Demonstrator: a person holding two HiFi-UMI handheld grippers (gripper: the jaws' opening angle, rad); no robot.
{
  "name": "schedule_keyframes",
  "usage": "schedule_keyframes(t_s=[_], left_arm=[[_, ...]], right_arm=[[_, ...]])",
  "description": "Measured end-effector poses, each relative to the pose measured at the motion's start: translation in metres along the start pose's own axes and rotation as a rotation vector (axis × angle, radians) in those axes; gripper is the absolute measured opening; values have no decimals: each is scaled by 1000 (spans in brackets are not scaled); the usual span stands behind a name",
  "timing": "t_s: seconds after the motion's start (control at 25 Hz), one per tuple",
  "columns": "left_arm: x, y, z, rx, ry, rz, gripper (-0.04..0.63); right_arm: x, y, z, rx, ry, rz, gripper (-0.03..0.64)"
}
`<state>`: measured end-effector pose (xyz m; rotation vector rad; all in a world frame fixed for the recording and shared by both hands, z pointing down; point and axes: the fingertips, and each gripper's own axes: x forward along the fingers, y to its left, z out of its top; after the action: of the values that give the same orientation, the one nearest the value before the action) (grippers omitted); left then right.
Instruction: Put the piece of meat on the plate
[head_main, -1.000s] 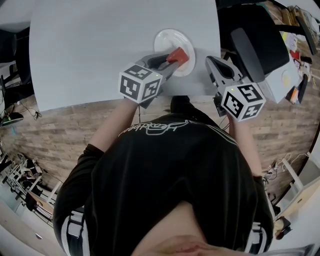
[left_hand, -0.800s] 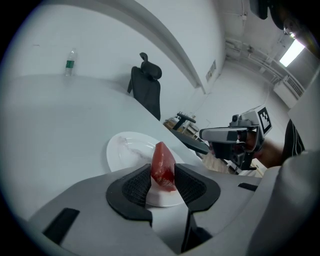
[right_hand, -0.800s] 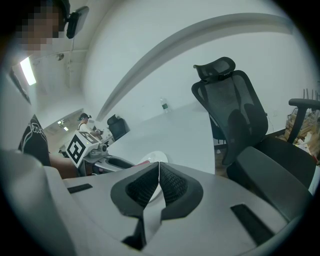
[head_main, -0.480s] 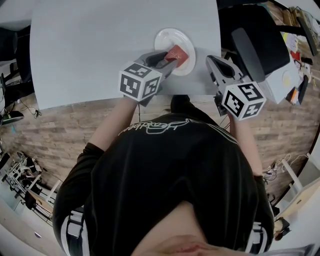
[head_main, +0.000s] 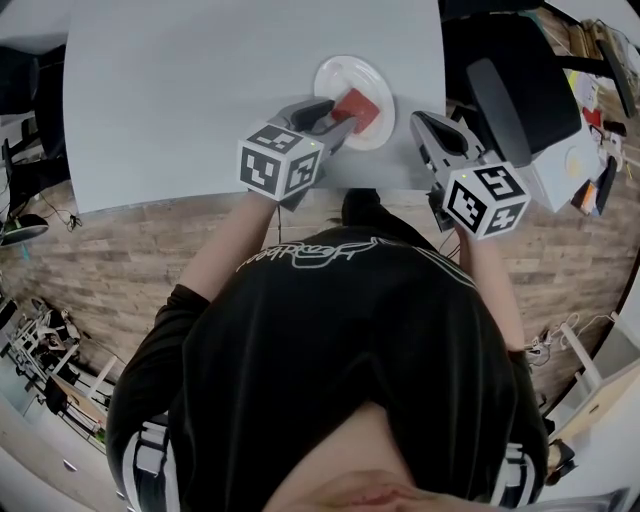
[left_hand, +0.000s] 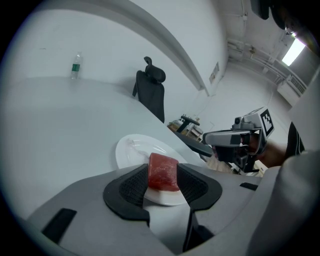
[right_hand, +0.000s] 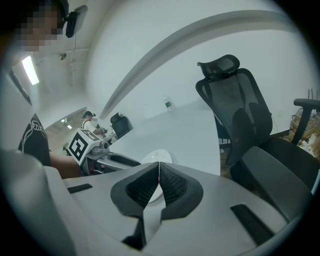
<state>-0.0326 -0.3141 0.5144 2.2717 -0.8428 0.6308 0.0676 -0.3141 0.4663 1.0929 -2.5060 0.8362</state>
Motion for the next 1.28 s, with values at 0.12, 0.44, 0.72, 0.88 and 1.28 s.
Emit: schedule_keyframes(t_s=[0.12, 0.44, 0.72, 0.88, 1.28], left_arm=[[-8, -3, 8, 6, -30, 3, 172], [-40, -31, 35, 43, -119, -72, 133], [-96, -66, 53, 84, -235, -131, 14], [-135, -89, 57, 93, -305, -171, 9], [-219, -132, 37, 117, -423, -210, 8]], right_arm=[[3, 6, 1, -9, 2, 20, 9], [1, 25, 15, -81, -28, 30, 9], [-20, 63, 39, -98, -110, 58, 9], [-35, 95, 47, -132, -155, 59, 9], [-93, 194, 49, -228, -283, 80, 9]])
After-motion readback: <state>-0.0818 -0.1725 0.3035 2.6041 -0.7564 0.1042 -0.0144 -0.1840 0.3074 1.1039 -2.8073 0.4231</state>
